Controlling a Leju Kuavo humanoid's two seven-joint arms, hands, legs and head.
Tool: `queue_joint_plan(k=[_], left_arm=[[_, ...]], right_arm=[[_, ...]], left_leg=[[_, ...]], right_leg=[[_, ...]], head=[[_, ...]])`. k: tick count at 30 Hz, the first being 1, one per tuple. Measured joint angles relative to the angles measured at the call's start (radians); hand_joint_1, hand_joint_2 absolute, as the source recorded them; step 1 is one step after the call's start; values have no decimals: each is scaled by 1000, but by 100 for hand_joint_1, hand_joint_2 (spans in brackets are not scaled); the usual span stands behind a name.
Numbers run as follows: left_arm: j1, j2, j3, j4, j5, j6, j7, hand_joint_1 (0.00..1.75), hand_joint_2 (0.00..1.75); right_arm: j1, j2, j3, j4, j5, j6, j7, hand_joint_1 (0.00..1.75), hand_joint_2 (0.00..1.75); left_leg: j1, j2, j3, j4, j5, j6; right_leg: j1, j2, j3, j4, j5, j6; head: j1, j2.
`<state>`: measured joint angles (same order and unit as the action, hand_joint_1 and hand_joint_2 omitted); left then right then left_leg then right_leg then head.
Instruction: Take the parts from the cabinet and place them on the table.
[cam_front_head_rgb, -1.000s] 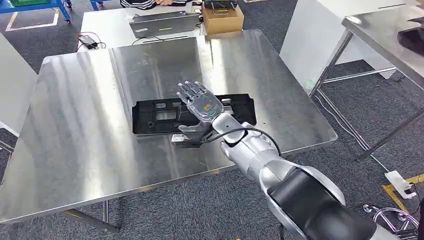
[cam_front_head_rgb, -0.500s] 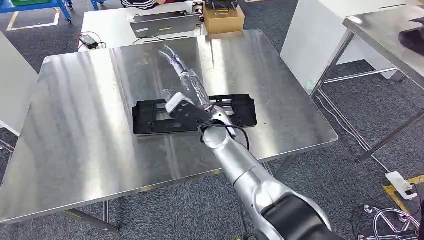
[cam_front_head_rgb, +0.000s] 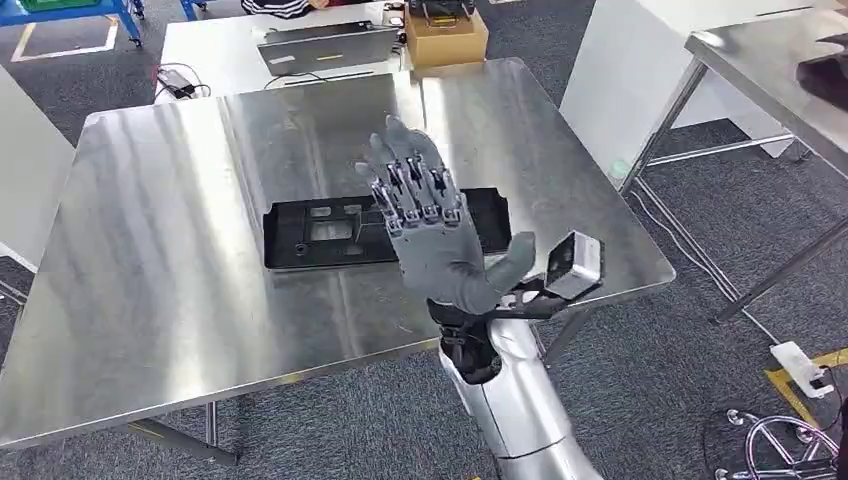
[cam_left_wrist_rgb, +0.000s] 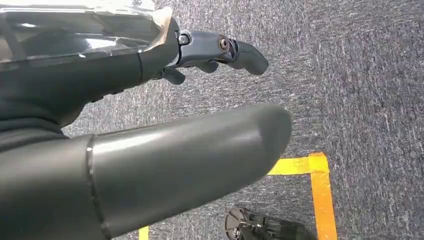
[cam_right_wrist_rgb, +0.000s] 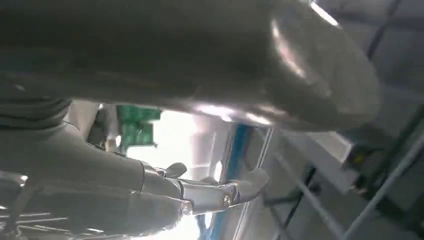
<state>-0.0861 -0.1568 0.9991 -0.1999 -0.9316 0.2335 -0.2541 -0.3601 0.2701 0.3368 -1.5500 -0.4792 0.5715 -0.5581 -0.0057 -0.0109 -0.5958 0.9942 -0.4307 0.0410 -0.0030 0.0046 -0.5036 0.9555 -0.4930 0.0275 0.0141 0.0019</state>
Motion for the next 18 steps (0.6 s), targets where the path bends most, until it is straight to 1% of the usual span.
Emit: queue_joint_plan(k=[2, 8, 9, 10, 13, 14, 15, 16, 17, 18], left_arm=[[0, 1, 0, 0, 0, 0, 0, 0, 0], [0, 3, 0, 0, 0, -1, -3, 0, 0], [0, 4, 0, 0, 0, 0, -4, 0, 0], [0, 5, 0, 0, 0, 1, -4, 0, 0], [0, 6, 0, 0, 0, 5, -5, 0, 0], [0, 6, 0, 0, 2, 5, -6, 0, 0], [-1, 6, 0, 0, 5, 5, -6, 0, 0], [-1, 5, 0, 0, 9, 5, -8, 0, 0], [-2, 5, 0, 0, 9, 5, -10, 0, 0], [-2, 6, 0, 0, 9, 4, -12, 0, 0]], right_arm=[[24, -8, -2, -23, -15, 27, 3, 0, 0], [67, -26, -2, -60, -16, 48, 6, 0, 0], [75, -30, -2, -62, -10, 51, 6, 0, 0], [85, -34, -2, -62, -4, 55, 2, 0, 0], [106, -43, -1, -62, 14, 63, -11, 0, 0], [111, -46, 1, -61, 18, 66, -16, 0, 0], [113, -49, 2, -59, 21, 67, -18, 0, 0], [115, -53, 3, -54, 23, 68, -19, 0, 0], [116, -55, 5, -48, 21, 69, -19, 0, 0], [117, -59, 5, -39, 21, 69, -19, 0, 0]], left_leg=[[0, 0, 0, 0, 0, 0], [0, 0, 0, 0, 0, 0], [-4, 0, 0, 3, -5, 4], [-3, 0, 0, 3, -6, 6], [-8, 0, 1, 4, -11, 11], [-11, 0, 1, 4, -7, 16], [-6, 2, 5, -4, 0, 24], [-1, 6, 12, -15, 5, 28], [1, 6, 13, -15, 6, 31], [1, 6, 12, -15, 6, 32]], right_leg=[[0, 0, 0, 0, 0, 0], [0, 0, 1, 0, 0, 0], [-5, 0, 2, -2, 1, 2], [-7, 0, 3, -2, -2, 5], [-10, 0, 4, -3, -4, 9], [-12, 0, 12, -3, 0, 13], [-8, 0, 13, -2, -1, 16], [-11, -1, 7, 16, -16, 16], [-9, -1, -18, 64, -45, 10], [-10, -1, -57, 145, -80, 3]], head=[[0, 0], [0, 0], [0, 0], [0, 0], [0, 0], [0, 0], [-1, 0], [-1, 0], [1, 0], [4, 0]])
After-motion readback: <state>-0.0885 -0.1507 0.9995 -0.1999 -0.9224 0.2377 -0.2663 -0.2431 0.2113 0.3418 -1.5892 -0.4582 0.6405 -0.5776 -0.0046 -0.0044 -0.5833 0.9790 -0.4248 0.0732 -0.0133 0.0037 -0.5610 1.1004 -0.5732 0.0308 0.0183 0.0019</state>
